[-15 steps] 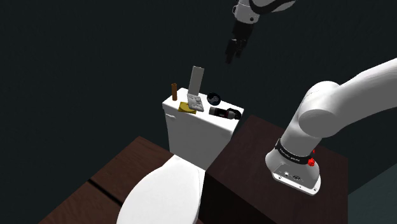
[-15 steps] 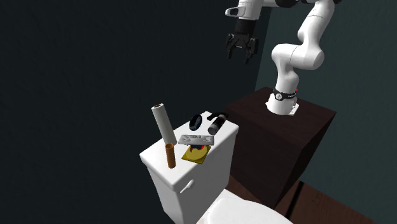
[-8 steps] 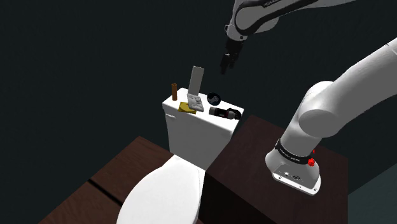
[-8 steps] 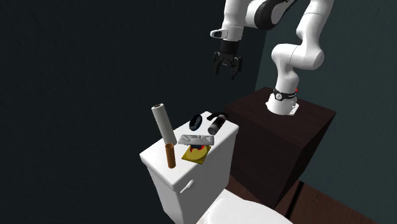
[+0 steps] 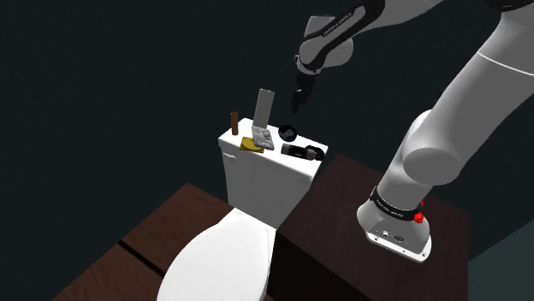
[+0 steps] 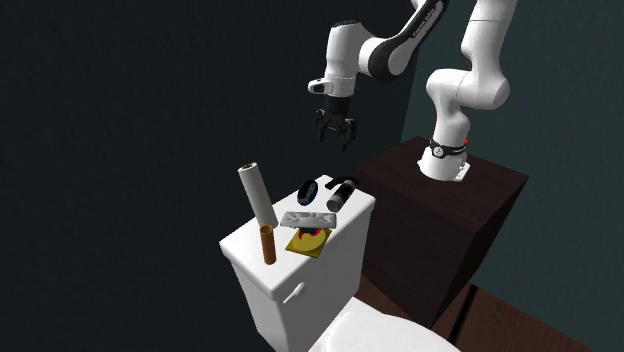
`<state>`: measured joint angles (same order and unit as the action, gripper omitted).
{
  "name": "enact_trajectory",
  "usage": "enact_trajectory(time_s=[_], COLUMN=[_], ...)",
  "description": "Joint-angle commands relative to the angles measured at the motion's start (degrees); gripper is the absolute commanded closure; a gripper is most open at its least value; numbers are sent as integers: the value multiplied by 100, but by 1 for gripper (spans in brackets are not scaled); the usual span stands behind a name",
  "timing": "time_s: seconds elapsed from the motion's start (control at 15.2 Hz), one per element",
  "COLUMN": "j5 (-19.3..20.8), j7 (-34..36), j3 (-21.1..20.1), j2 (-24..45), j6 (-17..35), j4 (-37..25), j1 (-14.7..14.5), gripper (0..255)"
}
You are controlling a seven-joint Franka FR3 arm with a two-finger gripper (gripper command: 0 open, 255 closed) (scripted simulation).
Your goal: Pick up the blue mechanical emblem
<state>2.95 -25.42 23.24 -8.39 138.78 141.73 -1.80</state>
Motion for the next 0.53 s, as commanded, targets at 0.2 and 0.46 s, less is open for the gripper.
enact_trajectory(time_s=[0.2,0.46], j5=[-874,-1615], j7=[-980,-1740], j3=[169,-14], j2=[1325,2338], j6=[610,902], j4=[-504,-1029], j1=[-20,229], gripper=[0,0])
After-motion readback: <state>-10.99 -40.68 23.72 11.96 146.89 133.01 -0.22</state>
